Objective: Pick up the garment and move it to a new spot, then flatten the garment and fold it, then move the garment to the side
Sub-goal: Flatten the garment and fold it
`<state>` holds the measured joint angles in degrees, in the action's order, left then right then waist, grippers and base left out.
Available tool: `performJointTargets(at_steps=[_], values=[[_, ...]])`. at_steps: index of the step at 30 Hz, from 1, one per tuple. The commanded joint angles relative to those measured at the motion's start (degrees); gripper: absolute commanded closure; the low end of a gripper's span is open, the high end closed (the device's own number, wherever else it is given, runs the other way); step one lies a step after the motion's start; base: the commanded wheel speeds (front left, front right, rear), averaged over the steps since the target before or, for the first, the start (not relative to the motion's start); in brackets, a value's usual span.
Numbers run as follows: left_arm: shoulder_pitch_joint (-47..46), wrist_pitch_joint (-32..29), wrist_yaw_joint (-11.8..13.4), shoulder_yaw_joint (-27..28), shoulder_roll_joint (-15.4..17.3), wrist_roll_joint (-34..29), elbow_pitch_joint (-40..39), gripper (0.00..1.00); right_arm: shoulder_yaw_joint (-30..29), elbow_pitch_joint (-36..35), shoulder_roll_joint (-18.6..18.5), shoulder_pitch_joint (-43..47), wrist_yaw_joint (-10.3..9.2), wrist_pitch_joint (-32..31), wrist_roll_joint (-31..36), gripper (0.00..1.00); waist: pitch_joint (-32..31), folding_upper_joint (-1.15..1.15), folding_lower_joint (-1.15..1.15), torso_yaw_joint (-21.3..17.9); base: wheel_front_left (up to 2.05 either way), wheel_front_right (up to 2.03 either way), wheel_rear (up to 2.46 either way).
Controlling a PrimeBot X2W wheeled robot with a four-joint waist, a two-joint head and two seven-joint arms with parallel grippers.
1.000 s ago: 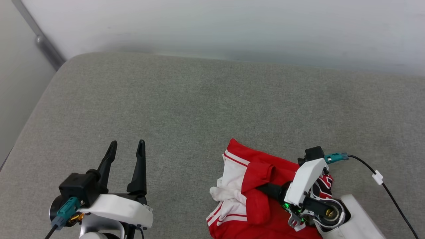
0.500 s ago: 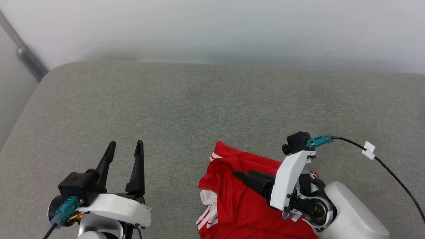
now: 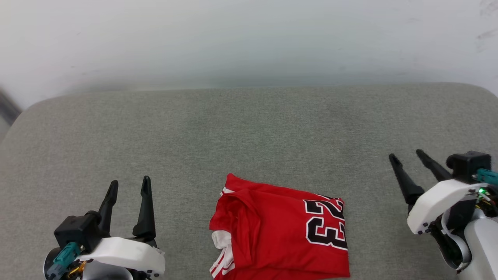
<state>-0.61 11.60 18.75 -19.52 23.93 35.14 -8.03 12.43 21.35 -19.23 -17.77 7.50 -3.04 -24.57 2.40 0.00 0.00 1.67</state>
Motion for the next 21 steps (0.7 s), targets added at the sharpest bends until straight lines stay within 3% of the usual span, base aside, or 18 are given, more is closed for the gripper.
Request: performJointTargets(at_steps=[1, 5, 8, 21], values=[[0.83, 0.38, 0.44, 0.58, 0.05, 0.24, 0.07, 0.00, -2.21, -1.30, 1.25, 1.29, -0.01, 1.69, 1.25, 0.00, -0.32, 0.00, 0.00, -1.09, 0.00, 0.00, 0.00], [2.48, 1.06, 1.00, 1.82, 0.42, 0.71, 0.18, 0.00, -8.89, -6.73, 3.55, 4.40, -0.02, 5.95, 5.55, 0.00, -1.23, 0.00, 0.00, -2.12, 0.00, 0.00, 0.00], [4.30, 1.36, 1.58, 2.65, 0.88, 0.76, 0.13, 0.00, -10.79, -11.67, 5.53, 7.67, -0.02, 7.60, 8.02, 0.00, -2.61, 0.00, 0.00, -2.76, 0.00, 0.00, 0.00], [8.05, 2.20, 1.95, 3.15, 1.15, 0.74, 0.20, 0.00, -12.24, -25.28, 11.45, 19.36, -0.02, 3.81, 12.32, 0.00, -4.45, 0.00, 0.00, -3.61, 0.00, 0.00, 0.00]])
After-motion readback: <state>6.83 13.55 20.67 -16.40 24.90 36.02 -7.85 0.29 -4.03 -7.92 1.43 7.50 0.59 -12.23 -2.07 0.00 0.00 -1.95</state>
